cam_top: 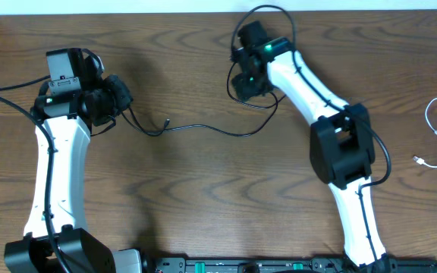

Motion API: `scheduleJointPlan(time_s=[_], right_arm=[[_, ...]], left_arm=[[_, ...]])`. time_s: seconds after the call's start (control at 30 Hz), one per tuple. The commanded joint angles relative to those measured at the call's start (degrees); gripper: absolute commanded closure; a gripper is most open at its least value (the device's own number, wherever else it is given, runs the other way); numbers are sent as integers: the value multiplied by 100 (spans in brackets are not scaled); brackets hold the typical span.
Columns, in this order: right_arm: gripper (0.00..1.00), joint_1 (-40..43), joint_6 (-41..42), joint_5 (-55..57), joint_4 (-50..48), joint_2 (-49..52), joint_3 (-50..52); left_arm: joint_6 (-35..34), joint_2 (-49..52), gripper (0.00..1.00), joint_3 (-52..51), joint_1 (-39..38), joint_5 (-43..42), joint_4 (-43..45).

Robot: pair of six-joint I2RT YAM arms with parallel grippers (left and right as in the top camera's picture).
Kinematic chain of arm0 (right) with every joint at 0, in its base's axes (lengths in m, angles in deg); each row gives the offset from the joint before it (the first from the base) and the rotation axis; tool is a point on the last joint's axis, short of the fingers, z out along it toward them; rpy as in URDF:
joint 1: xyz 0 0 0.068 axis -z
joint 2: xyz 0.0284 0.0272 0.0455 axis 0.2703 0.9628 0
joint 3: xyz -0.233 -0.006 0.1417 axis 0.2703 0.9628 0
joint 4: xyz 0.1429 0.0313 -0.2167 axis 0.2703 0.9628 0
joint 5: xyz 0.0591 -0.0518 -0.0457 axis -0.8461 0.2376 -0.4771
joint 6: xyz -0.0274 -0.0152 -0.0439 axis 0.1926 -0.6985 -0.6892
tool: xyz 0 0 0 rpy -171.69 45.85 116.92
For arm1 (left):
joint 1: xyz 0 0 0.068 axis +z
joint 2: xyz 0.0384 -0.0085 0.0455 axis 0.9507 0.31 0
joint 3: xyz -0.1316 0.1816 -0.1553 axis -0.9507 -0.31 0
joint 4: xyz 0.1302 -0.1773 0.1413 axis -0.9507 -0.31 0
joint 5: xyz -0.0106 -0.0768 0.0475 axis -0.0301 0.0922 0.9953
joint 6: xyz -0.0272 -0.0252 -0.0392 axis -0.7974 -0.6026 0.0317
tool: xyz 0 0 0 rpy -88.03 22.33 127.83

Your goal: Untangle cables

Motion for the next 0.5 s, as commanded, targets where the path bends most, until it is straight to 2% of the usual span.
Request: scheduleJointPlan(time_s=[0.0,0.1,0.2,0.47], right_arm=[[40,271,-302,101,22,-186,72],[47,387,-389,345,20,-186,249],[58,501,-389,315,-22,-186,501],[75,485,-673,-170,-149,-186,960]], left_arm=[[59,-24,93,-61,-13,-68,35],[59,-24,93,-61,-13,-70,61],[59,-24,93,-61,-13,-68,63],[57,-24,93,-61,-13,-72,83]])
